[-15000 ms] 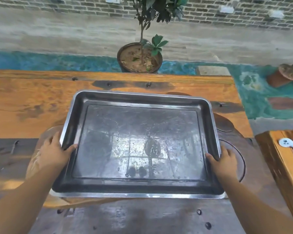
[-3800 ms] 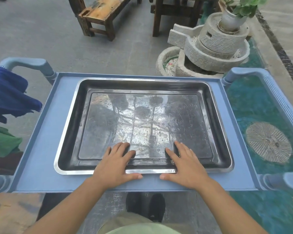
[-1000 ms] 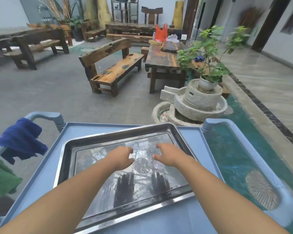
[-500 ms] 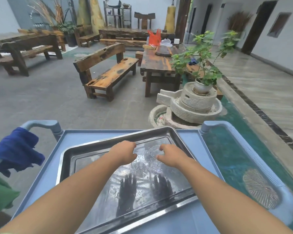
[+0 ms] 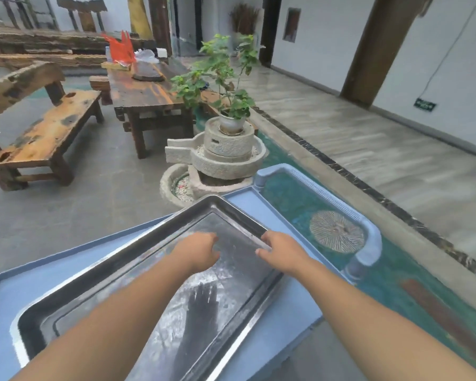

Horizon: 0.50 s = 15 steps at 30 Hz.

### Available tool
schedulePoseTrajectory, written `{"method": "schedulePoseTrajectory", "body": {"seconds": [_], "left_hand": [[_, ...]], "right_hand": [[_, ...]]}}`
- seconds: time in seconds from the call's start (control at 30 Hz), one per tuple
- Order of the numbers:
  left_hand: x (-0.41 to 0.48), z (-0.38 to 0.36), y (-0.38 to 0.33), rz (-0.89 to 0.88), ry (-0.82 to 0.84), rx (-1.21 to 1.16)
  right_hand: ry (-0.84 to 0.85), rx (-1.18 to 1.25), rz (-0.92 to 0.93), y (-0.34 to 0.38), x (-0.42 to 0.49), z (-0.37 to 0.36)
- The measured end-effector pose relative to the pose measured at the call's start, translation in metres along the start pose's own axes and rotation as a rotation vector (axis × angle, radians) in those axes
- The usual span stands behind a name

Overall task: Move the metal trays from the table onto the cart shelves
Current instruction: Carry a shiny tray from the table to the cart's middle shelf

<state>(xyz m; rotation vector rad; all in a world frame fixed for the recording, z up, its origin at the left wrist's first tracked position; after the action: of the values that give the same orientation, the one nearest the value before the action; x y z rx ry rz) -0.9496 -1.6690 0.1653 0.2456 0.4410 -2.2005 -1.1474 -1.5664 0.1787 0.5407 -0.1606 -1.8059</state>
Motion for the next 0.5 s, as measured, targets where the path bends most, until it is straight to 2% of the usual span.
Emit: {"method": "schedulePoseTrajectory", "body": {"seconds": [0.23, 0.5], "left_hand": [[0.023, -0.016, -0.098, -0.284, 0.072, 0.055], [0.006, -0.056, -0.274, -0.627, 0.169, 0.22]], "right_hand": [[-0.135, 0.088, -0.274, -0.08, -0.081, 0.008], [-0.303, 0.207, -0.64, -0.187, -0.248, 0.0]]}}
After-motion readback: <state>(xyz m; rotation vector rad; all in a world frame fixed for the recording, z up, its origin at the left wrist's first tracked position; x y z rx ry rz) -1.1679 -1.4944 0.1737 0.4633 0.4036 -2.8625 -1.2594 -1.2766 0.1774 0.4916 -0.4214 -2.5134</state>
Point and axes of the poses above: each hand's wrist, its own x-axis towards the middle knuckle, its own z-axis out of the back of the hand, y = z × x, the point moved 3 cm from there along x, towards the middle knuckle, and after that the axes turned 7 degrees about y, right-handed, at the moved point
